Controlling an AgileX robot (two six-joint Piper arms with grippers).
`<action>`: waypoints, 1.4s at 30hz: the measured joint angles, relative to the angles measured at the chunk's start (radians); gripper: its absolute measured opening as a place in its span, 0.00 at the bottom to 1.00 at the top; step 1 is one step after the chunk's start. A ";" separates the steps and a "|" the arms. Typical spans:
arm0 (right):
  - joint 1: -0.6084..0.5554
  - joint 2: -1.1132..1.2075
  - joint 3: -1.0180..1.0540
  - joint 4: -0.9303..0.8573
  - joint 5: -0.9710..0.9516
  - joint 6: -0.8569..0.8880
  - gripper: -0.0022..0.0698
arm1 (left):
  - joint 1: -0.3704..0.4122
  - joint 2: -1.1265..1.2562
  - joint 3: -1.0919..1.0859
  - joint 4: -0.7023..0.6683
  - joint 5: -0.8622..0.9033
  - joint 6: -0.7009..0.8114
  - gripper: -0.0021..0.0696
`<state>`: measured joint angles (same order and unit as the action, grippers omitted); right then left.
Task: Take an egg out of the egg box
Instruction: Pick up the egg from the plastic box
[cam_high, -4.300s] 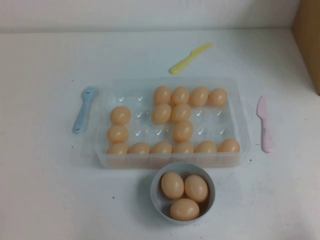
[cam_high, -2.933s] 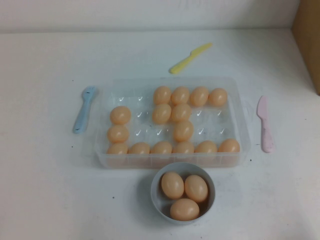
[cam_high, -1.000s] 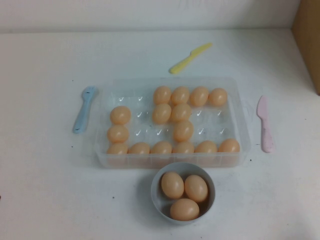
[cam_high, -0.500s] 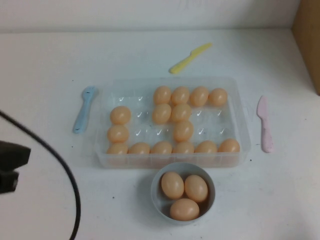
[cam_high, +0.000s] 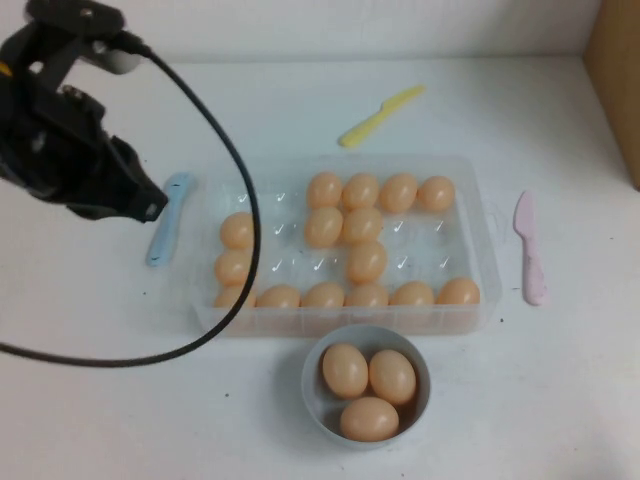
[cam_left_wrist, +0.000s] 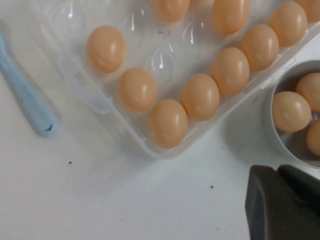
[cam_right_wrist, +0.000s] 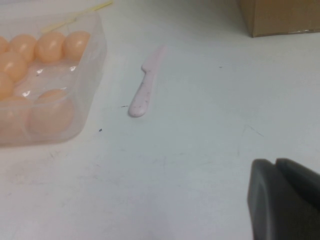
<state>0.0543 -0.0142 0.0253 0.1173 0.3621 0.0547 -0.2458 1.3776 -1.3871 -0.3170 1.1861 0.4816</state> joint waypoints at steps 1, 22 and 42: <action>0.000 0.000 0.000 0.000 0.000 0.000 0.01 | -0.014 0.034 -0.029 0.007 0.011 0.000 0.02; 0.000 0.000 0.000 0.000 0.000 0.000 0.01 | -0.139 0.605 -0.504 0.241 0.049 -0.101 0.07; 0.000 0.000 0.000 0.002 0.000 0.000 0.01 | -0.139 0.759 -0.513 0.266 -0.010 -0.126 0.71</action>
<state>0.0543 -0.0142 0.0253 0.1191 0.3626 0.0547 -0.3844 2.1363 -1.9004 -0.0506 1.1765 0.3553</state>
